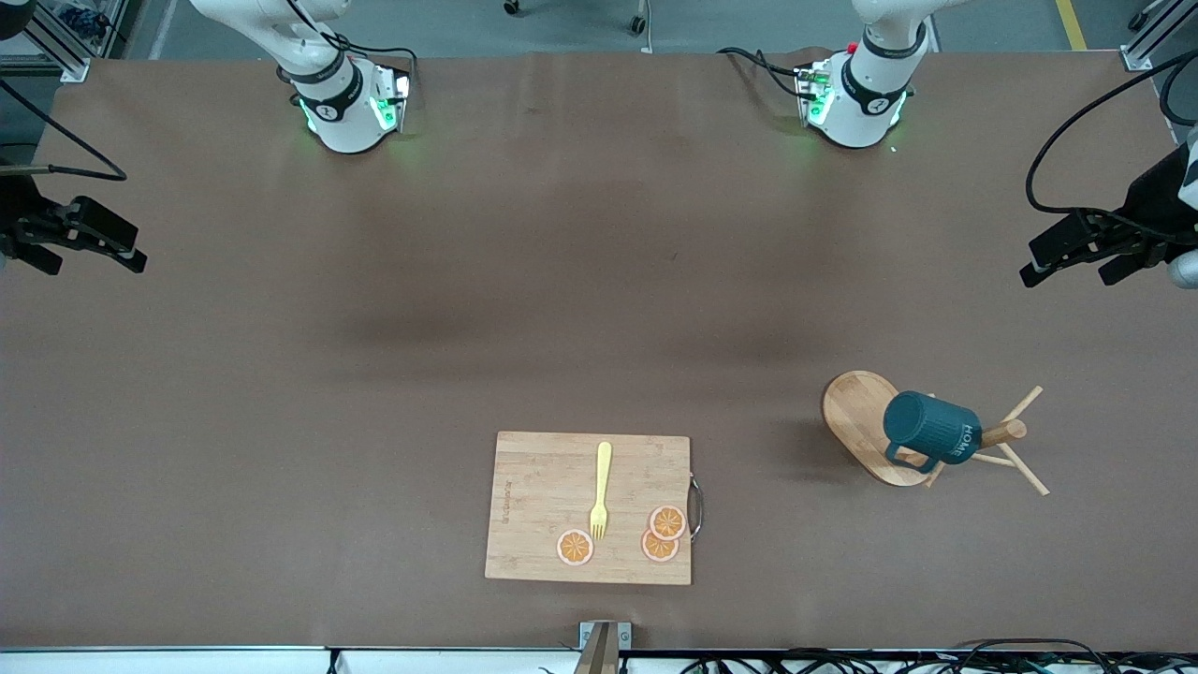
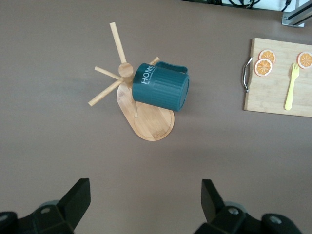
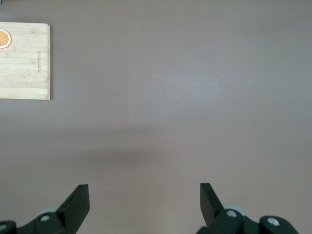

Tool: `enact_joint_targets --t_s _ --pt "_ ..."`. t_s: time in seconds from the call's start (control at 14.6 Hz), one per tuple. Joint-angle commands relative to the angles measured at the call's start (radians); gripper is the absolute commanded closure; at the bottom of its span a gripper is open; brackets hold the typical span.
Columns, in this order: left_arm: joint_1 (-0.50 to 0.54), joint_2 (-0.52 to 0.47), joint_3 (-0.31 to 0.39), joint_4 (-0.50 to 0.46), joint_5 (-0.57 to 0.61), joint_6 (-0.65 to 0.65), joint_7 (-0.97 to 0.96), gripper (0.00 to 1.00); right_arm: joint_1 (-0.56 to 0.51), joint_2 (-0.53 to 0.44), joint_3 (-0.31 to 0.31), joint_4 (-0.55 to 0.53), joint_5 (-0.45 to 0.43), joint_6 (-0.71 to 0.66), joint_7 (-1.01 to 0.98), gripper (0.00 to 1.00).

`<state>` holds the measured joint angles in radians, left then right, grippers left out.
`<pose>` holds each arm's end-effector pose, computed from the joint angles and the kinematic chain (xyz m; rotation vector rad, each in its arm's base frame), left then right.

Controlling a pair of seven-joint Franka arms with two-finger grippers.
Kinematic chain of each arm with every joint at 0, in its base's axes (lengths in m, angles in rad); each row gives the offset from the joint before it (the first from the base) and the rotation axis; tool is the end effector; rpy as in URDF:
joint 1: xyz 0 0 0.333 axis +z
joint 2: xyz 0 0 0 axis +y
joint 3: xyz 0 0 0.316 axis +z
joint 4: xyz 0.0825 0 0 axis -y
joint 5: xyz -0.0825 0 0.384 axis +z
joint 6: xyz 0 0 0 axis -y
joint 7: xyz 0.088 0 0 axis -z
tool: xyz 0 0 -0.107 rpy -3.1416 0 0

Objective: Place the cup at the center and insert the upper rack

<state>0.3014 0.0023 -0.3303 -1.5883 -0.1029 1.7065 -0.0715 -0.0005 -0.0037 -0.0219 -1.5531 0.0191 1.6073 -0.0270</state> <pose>0.5680 -0.0259 0.6282 3.0269 0.0767 0.1678 0.5574 -0.0105 0.6383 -3.1225 -0.0070 -0.0911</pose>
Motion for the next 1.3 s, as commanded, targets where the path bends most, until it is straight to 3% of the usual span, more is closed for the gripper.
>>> enact_joint_targets --t_s 0.0,0.41,1.23 --pt "-0.089 -0.008 0.020 -0.004 0.054 -0.008 0.007 0.00 -0.003 -0.012 0.004 -0.012 -0.011 0.009 0.002 0.00" --pt "-0.349 -0.011 0.256 0.001 0.072 -0.008 -0.005 0.00 0.001 -0.012 0.004 -0.010 -0.016 0.019 -0.005 0.00" --pt "-0.341 -0.018 0.264 0.002 0.069 -0.004 -0.005 0.00 -0.001 -0.010 0.004 -0.010 -0.016 0.017 -0.004 0.00"
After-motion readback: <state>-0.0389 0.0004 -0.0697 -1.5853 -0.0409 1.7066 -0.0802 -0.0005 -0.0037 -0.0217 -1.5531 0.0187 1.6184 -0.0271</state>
